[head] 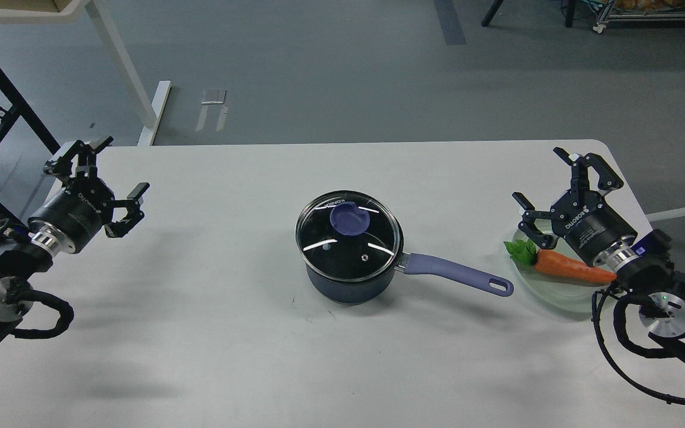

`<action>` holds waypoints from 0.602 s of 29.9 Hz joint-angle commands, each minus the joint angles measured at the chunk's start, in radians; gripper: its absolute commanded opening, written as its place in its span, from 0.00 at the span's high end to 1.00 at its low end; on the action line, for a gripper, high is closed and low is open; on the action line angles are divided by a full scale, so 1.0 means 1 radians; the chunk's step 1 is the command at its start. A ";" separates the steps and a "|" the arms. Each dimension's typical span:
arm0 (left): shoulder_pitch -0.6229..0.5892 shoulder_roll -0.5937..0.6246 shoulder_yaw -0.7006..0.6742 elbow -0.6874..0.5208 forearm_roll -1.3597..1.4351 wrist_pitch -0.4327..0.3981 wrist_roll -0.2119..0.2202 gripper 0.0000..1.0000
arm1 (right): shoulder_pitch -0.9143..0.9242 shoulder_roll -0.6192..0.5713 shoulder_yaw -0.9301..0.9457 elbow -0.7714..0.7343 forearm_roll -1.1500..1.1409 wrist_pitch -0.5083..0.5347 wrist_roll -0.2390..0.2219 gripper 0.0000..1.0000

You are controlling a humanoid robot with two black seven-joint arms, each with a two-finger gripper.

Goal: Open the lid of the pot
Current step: 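Move the right gripper toward the purple pan handle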

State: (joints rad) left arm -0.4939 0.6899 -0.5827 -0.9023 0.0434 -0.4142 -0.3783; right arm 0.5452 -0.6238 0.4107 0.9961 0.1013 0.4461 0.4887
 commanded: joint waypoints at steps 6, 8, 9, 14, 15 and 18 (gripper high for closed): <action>0.006 -0.001 -0.011 -0.006 -0.011 0.002 -0.001 0.01 | 0.013 -0.048 0.002 0.035 -0.023 -0.006 0.000 0.00; 0.006 0.002 -0.011 -0.006 -0.013 0.002 -0.004 0.01 | 0.042 -0.100 0.002 0.074 -0.079 -0.009 0.000 0.00; 0.005 0.005 -0.013 -0.006 -0.013 0.002 -0.005 0.01 | 0.059 -0.135 0.002 0.105 -0.127 -0.012 0.000 0.00; -0.009 0.013 -0.002 -0.004 -0.005 0.003 -0.037 0.01 | 0.169 -0.304 -0.001 0.257 -0.423 -0.018 0.000 0.00; -0.012 0.014 -0.002 -0.004 -0.003 0.002 -0.043 0.01 | 0.189 -0.332 -0.001 0.289 -0.487 -0.026 0.000 0.00; -0.021 0.014 0.001 -0.004 0.003 0.000 -0.073 0.01 | 0.246 -0.413 -0.004 0.390 -0.735 -0.049 0.000 0.00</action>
State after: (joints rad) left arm -0.5058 0.7035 -0.5849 -0.9070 0.0401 -0.4131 -0.4262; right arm 0.7375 -0.9617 0.4088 1.2948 -0.4133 0.4151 0.4887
